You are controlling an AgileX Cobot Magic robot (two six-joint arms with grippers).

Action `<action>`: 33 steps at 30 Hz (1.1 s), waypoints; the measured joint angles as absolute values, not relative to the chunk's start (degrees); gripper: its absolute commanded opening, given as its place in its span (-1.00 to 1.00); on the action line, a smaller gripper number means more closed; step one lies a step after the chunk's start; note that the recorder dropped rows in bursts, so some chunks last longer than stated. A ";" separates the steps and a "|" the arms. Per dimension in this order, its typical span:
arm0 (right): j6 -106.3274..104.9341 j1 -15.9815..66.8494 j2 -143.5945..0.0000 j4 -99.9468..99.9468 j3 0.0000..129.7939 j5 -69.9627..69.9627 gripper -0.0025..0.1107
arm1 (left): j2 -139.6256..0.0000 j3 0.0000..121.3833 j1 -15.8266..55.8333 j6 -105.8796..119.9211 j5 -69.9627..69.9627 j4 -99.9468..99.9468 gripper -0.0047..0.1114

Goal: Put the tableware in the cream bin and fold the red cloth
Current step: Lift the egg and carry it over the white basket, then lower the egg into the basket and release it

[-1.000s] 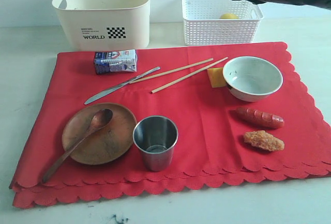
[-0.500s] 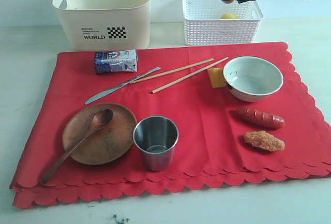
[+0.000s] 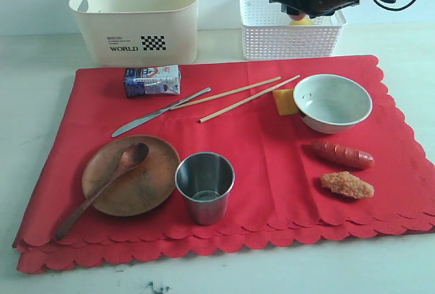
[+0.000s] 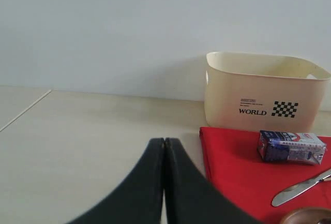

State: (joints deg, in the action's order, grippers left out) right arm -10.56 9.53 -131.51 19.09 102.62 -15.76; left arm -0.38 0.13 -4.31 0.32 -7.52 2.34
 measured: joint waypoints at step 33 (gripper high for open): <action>-10.44 9.53 -131.51 19.09 102.62 -15.04 0.21 | -0.38 0.13 -4.31 0.32 -7.52 2.34 -0.88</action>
State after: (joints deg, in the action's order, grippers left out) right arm -10.44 9.53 -131.51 19.09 102.62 -15.04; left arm -0.38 0.13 -4.31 0.32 -7.52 2.34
